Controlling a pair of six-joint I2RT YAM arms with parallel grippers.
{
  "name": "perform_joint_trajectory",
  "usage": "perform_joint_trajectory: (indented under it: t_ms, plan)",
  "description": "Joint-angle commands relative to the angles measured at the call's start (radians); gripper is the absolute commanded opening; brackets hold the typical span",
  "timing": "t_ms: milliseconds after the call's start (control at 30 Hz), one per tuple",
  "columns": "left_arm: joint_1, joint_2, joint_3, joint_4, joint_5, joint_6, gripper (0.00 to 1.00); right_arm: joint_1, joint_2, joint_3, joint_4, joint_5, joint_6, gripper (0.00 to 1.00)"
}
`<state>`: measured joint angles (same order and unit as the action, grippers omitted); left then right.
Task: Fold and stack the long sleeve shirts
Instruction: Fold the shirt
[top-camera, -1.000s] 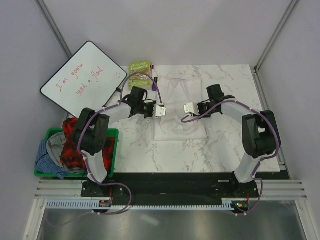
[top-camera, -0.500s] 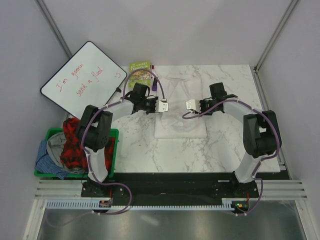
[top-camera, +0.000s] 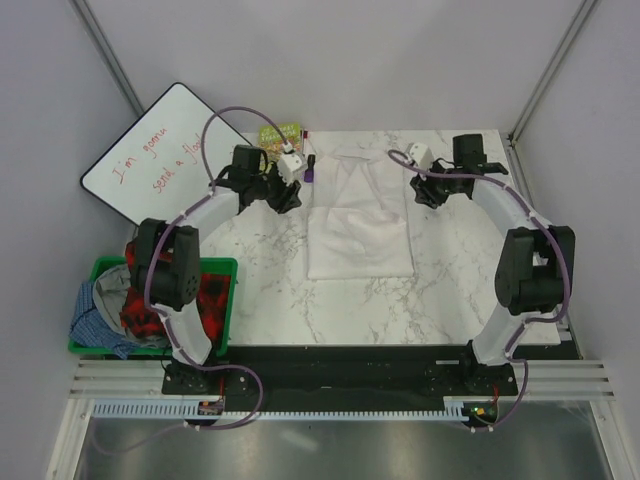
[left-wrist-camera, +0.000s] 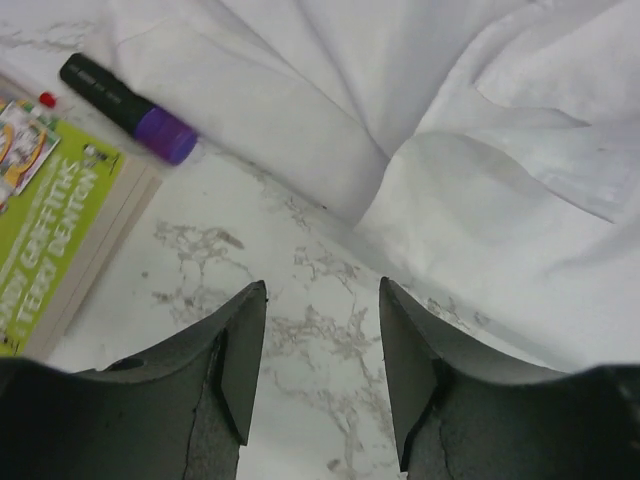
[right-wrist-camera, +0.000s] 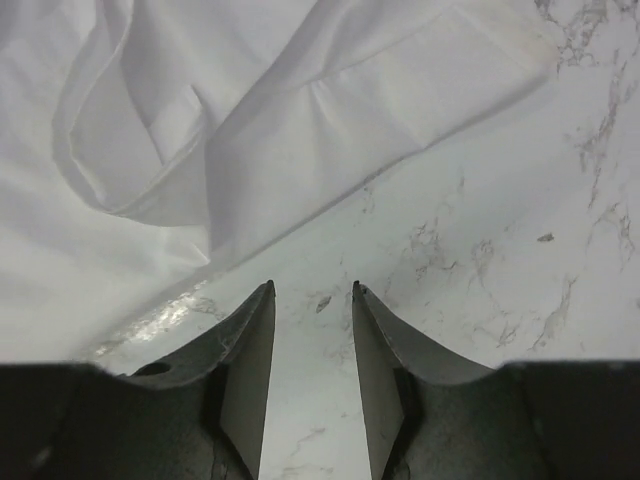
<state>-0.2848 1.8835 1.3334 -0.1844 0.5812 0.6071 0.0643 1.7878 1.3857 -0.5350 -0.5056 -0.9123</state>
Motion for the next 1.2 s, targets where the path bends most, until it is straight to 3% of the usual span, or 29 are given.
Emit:
perform_joint_trajectory:
  t_ms: [0, 100, 167, 200, 333, 567, 733, 933, 1167]
  plan:
    - [0.010, -0.220, -0.124, 0.002, 0.048, -0.317, 0.56, 0.008, -0.111, 0.001, -0.138, -0.128, 0.361, 0.44]
    - [-0.031, -0.271, -0.224, -0.006, 0.051, -0.329, 0.53, 0.061, -0.154, -0.091, -0.112, -0.148, 0.507, 0.37]
    - [-0.080, -0.290, -0.267, -0.007, 0.020, -0.322, 0.51, 0.091, -0.166, -0.157, -0.050, -0.158, 0.581, 0.27]
    - [-0.092, -0.282, -0.270, -0.013, 0.016, -0.323, 0.47, 0.101, -0.165, -0.172, -0.021, -0.142, 0.610, 0.21]
    - [-0.157, -0.160, -0.193, -0.041, -0.056, -0.346, 0.43, 0.127, -0.107, -0.194, 0.047, -0.087, 0.619, 0.17]
    - [-0.182, 0.061, 0.009, -0.101, -0.138, -0.402, 0.36, 0.127, 0.125, -0.051, 0.108, -0.027, 0.635, 0.18]
    - [-0.192, 0.156, 0.180, -0.076, -0.116, -0.432, 0.36, 0.126, 0.180, 0.029, 0.150, -0.013, 0.673, 0.19]
    - [-0.200, 0.296, 0.340, -0.113, -0.158, -0.464, 0.39, 0.123, 0.272, 0.131, 0.171, 0.002, 0.721, 0.22]
    - [-0.191, 0.356, 0.406, -0.174, -0.184, -0.425, 0.48, 0.120, 0.392, 0.213, 0.170, 0.038, 0.750, 0.26]
